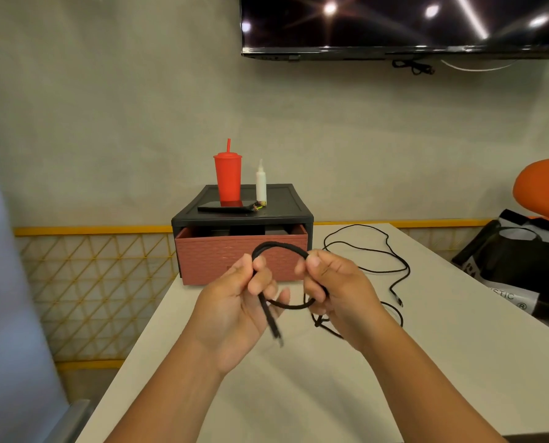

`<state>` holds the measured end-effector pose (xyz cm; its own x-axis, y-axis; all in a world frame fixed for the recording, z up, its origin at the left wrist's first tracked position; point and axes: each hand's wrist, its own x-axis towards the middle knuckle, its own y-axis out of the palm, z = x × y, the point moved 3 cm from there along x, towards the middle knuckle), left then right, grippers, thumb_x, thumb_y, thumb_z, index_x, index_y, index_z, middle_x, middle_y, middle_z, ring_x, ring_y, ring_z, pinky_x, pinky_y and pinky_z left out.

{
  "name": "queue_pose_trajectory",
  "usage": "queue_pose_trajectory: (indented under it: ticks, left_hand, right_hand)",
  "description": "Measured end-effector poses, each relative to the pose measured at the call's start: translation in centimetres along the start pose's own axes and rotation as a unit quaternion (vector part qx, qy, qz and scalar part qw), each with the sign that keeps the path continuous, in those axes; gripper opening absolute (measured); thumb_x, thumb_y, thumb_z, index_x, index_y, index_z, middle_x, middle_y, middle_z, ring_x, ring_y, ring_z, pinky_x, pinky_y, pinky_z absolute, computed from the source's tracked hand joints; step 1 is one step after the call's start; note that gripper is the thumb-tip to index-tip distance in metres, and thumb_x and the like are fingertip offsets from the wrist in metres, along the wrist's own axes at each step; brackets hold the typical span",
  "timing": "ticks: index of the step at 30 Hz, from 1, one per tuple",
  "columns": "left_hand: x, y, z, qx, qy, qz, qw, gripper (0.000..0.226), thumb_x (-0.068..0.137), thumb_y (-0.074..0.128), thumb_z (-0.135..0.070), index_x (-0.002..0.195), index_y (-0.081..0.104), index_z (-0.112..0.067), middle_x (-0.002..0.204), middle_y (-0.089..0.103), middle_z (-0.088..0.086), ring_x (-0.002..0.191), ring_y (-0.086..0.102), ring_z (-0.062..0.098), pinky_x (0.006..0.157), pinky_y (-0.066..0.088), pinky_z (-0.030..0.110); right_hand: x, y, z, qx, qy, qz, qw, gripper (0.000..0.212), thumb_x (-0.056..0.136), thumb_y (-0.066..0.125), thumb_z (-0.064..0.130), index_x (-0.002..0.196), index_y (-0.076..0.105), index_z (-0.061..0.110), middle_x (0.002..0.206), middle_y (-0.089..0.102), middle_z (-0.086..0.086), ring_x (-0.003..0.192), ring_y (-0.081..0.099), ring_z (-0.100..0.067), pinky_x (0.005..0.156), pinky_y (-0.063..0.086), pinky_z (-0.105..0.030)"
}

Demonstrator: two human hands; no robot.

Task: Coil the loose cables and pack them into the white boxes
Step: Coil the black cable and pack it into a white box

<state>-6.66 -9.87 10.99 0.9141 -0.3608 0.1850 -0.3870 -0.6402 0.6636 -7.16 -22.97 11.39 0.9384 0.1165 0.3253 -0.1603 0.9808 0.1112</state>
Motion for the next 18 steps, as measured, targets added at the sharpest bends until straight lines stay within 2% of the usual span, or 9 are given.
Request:
queue_pose_trajectory:
  ticks: [2,5,7,9,11,14,16,18]
  left_hand:
    - [-0.4,-0.5,0.1,0.094,-0.003,-0.013,0.995,0.024,0.089,0.041,-0.029,0.075,0.051,-0.013,0.045,0.036,-0.004,0.054,0.051,0.012,0.085,0.045,0.036]
    - [-0.8,-0.7,0.2,0.135,-0.02,-0.006,0.991,0.026,0.083,0.043,-0.032,0.077,0.054,-0.01,0.04,0.031,-0.002,0.052,0.051,0.014,0.095,0.043,0.036]
    - [-0.7,-0.8,0.1,0.16,-0.03,0.008,0.987,0.031,0.083,0.042,-0.036,0.077,0.054,-0.008,0.038,0.03,-0.001,0.048,0.049,0.016,0.095,0.044,0.036]
    - [-0.3,-0.9,-0.2,0.173,-0.048,0.029,0.983,0.036,0.084,0.04,-0.038,0.075,0.055,-0.006,0.037,0.032,0.001,0.041,0.045,0.016,0.086,0.047,0.032]
    - [0.1,-1.0,-0.5,0.172,-0.076,0.044,0.981,0.04,0.084,0.042,-0.04,0.07,0.059,-0.006,0.037,0.03,-0.001,0.032,0.036,0.012,0.069,0.051,0.028]
    - [0.4,-1.1,-0.6,0.118,-0.123,0.1,0.98,0.033,0.082,0.061,-0.036,0.074,0.068,-0.006,0.035,0.027,-0.006,0.026,0.026,0.004,0.046,0.045,0.023]
    - [0.5,-1.3,-0.3,0.049,-0.144,0.158,0.976,0.03,0.075,0.074,-0.031,0.088,0.072,-0.005,0.037,0.026,-0.007,0.028,0.024,0.003,0.044,0.043,0.021]
    - [0.8,-1.5,0.0,-0.036,-0.156,0.23,0.96,0.038,0.086,0.065,-0.03,0.113,0.065,-0.003,0.045,0.029,-0.003,0.036,0.026,0.007,0.054,0.047,0.022]
  right_hand:
    - [0.1,-0.5,0.5,-0.019,-0.015,-0.035,0.999,0.033,0.097,0.038,0.017,0.071,0.058,0.011,0.042,0.035,0.006,0.04,0.028,-0.004,0.041,0.025,-0.015]
    - [0.3,-0.6,0.7,-0.062,-0.029,-0.067,0.995,0.032,0.098,0.04,0.019,0.073,0.06,0.014,0.042,0.037,0.007,0.041,0.029,-0.004,0.043,0.026,-0.019]
    - [0.2,-0.2,0.7,-0.079,-0.029,-0.065,0.994,0.029,0.098,0.041,0.019,0.076,0.06,0.014,0.041,0.037,0.009,0.041,0.029,-0.004,0.044,0.024,-0.021]
    - [0.2,0.1,0.6,-0.107,-0.031,-0.044,0.993,0.026,0.097,0.042,0.017,0.077,0.058,0.014,0.04,0.039,0.012,0.039,0.032,-0.001,0.043,0.025,-0.017]
    - [0.1,0.3,0.6,-0.155,-0.048,-0.014,0.987,0.027,0.097,0.044,0.014,0.074,0.059,0.017,0.04,0.039,0.015,0.038,0.034,0.0,0.042,0.027,-0.01]
    - [0.0,0.3,0.5,-0.163,-0.062,0.0,0.985,0.028,0.096,0.045,0.014,0.071,0.059,0.017,0.044,0.037,0.011,0.04,0.03,-0.001,0.041,0.026,-0.011]
    - [0.0,0.0,0.3,-0.129,-0.061,-0.01,0.99,0.027,0.096,0.046,0.021,0.074,0.059,0.01,0.046,0.041,0.005,0.041,0.032,-0.003,0.042,0.027,-0.013]
    - [0.1,-0.6,-0.1,-0.106,-0.063,-0.032,0.992,0.031,0.093,0.048,0.029,0.072,0.059,0.01,0.049,0.045,0.003,0.042,0.032,-0.003,0.043,0.027,-0.015]
